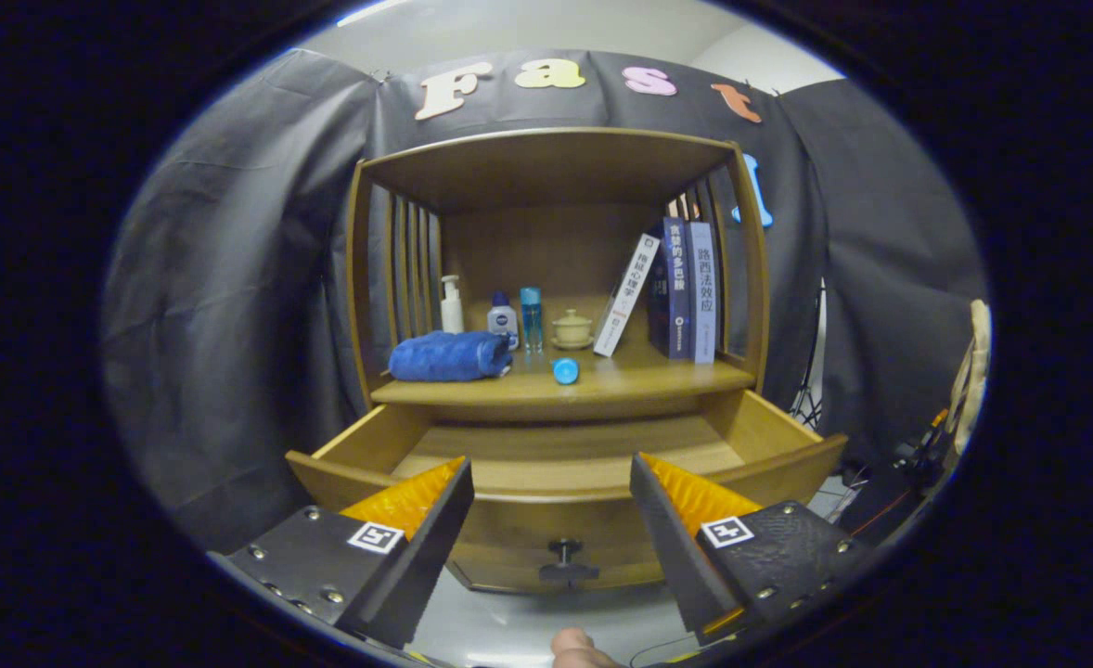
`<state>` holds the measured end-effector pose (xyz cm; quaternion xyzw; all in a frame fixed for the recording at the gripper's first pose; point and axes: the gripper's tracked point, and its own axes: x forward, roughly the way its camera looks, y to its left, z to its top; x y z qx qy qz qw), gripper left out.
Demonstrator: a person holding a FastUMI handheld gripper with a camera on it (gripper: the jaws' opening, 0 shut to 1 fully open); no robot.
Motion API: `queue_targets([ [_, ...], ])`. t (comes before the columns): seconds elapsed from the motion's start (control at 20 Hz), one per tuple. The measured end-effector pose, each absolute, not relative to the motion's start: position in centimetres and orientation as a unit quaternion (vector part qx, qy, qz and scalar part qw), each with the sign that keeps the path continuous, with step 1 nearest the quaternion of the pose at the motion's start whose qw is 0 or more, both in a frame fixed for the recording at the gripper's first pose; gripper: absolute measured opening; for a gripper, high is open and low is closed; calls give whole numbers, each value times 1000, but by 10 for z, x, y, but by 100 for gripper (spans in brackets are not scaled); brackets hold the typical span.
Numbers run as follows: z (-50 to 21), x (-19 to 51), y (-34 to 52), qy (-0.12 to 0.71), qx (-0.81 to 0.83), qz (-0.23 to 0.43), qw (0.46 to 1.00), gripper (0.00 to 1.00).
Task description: Pull open the drawer, take out the items inside it, and place them on the countertop above the cabinet.
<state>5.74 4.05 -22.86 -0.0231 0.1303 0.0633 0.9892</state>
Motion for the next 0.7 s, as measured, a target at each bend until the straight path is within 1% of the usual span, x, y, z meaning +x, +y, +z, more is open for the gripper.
queue_targets([
  [0.1,-244,54,41,142,-13,75,987,100],
  [0.4,-289,63,37,170,-9,76,983,100],
  [0.6,-305,75,38,182,-17,69,981,100],
  [0.7,-304,78,35,168,-15,56,984,99],
])
